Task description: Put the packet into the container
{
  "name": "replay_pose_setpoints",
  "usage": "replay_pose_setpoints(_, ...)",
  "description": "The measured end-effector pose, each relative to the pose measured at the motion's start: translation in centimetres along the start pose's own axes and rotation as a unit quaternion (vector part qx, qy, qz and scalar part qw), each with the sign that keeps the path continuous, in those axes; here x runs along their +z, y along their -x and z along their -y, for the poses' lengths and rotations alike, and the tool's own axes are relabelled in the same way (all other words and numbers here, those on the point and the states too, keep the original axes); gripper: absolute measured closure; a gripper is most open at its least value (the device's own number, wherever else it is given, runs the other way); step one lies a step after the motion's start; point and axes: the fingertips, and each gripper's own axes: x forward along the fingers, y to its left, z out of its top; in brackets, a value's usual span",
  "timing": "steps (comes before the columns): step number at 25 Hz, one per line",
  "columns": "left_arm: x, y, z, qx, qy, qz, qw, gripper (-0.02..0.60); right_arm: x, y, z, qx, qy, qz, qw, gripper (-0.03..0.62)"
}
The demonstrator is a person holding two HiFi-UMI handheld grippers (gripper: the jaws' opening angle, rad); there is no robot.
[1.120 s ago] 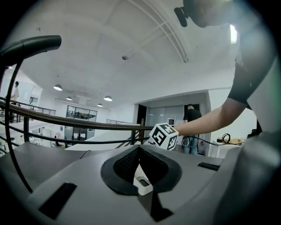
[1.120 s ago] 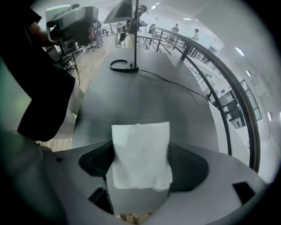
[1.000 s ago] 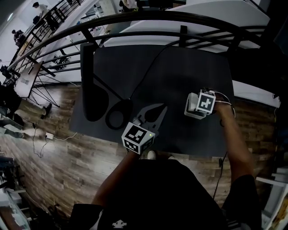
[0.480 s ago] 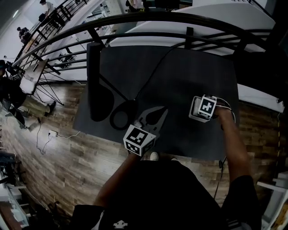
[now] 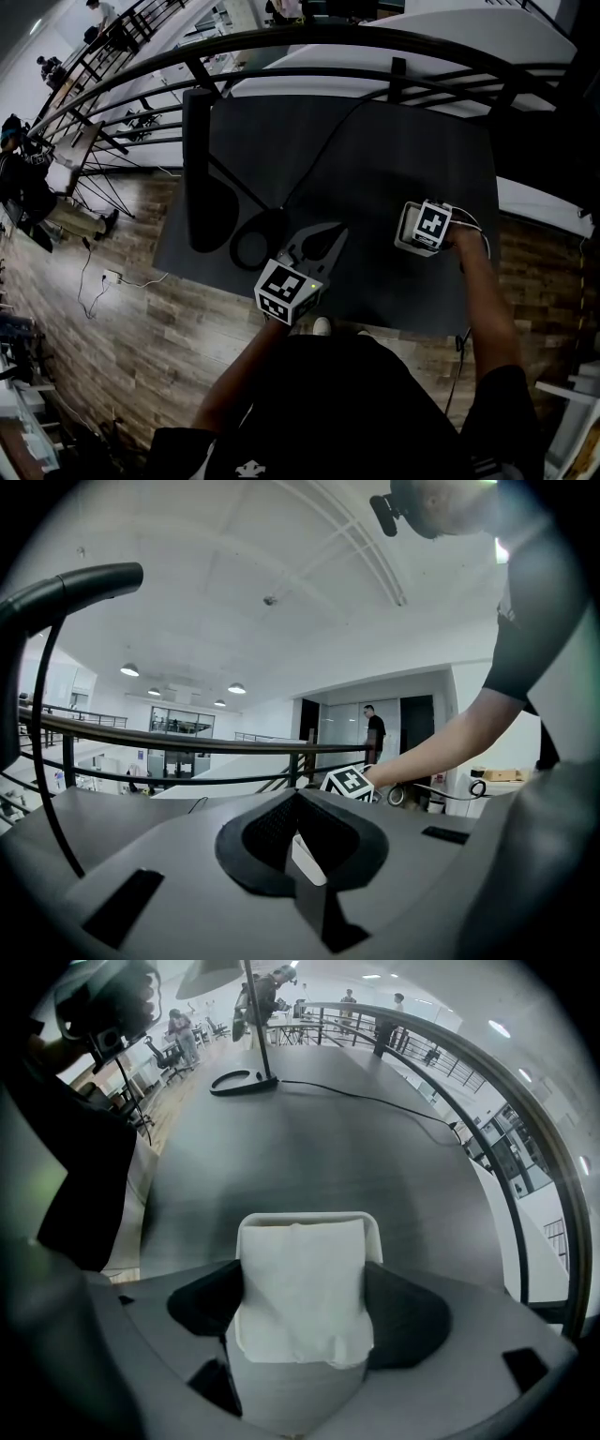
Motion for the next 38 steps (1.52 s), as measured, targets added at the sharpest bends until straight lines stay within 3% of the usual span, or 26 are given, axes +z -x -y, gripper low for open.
replay_pose_setpoints(9,-0.1,0.2,-0.2,0.004,0.001,0.001,1.0000,0.575,-0.6,0.7,0.8,-0.022,-0.011,-0.012,1.000,0.206)
replay_pose_setpoints(16,0.1,0.0,-0.2,-0.002,0.000,0.005,1.0000,0.575,1.5,2.3,0.8,-0.035,-0.005,0.049,0.998,0.207)
replay_pose_setpoints(21,0.4,-0.5,-0.2,-0.011,-0.004,0.009,0.9999,0.575,4.5,5.6,0.0,-0.064,-0.015,0.149,0.987,0.209)
replay_pose_setpoints(23,0.7,-0.6,-0.1,-0.015,-0.004,0.014,0.9998,0.575,5.8,8.2,-0.5,-0.087,-0.021,0.189,0.978,0.297)
replay_pose_setpoints(28,0.7,-1.0,0.8,-0.030,-0.005,0.016,0.9994,0.575,8.6,13.8,-2.5,-0.126,-0.046,0.293,0.947,0.394)
replay_pose_setpoints(38,1.5,-1.3,1.8,-0.048,-0.011,0.028,0.9984,0.575,10.8,24.1,-6.5,-0.207,-0.125,0.484,0.841,0.570)
